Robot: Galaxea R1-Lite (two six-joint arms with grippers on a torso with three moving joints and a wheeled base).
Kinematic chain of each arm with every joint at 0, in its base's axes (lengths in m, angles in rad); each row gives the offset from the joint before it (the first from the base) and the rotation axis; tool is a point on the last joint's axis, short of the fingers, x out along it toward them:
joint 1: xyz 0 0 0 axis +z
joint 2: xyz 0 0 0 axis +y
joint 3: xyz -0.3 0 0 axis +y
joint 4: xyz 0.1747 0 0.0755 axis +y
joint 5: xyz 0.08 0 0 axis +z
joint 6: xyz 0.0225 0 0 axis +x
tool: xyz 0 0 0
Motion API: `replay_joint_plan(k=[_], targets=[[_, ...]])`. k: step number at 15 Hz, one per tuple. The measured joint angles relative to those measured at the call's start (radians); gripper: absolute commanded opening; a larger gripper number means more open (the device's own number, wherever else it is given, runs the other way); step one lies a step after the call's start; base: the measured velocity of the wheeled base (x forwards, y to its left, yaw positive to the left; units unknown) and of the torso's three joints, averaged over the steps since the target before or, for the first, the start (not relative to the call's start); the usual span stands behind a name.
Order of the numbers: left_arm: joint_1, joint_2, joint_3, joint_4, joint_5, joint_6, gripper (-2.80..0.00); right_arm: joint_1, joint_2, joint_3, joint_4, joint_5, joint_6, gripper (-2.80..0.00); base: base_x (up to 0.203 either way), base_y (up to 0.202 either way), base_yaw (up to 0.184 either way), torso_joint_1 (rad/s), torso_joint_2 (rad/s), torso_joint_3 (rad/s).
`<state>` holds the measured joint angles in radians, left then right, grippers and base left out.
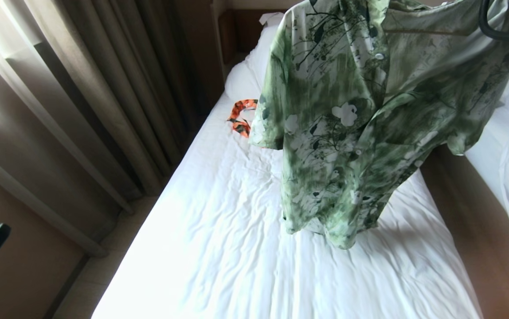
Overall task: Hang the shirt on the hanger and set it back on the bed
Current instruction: Take the clothes hanger out of the clothes
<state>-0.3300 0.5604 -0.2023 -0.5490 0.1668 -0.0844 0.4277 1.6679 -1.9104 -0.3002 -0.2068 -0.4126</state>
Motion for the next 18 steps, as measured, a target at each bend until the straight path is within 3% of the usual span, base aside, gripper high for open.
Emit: replay_joint_plan(k=[5,9,14,18], targets=[[-0.008,0.056,-0.063,0.002,-0.035,0.003,-2.80,0.009,0.003,0.004,0.024,-0.011,-0.001,-2.80,0.000,0.000,0.000,0.000,0.00,0.000],[-0.034,0.200,-0.194,0.001,-0.065,-0.008,-2.80,0.074,0.001,0.015,0.079,-0.048,0.014,-2.80,0.000,0.000,0.000,0.000,0.00,0.000],[-0.216,0.433,-0.358,0.047,-0.023,-0.012,-2.80,0.132,0.024,0.086,0.077,-0.084,0.014,-2.80,0.000,0.000,0.000,0.000,0.00,0.000],[-0.409,0.624,-0.496,-0.008,-0.006,-0.046,-2.80,0.141,0.098,0.092,0.070,-0.107,0.013,-2.80,0.000,0.000,0.000,0.000,0.00,0.000]])
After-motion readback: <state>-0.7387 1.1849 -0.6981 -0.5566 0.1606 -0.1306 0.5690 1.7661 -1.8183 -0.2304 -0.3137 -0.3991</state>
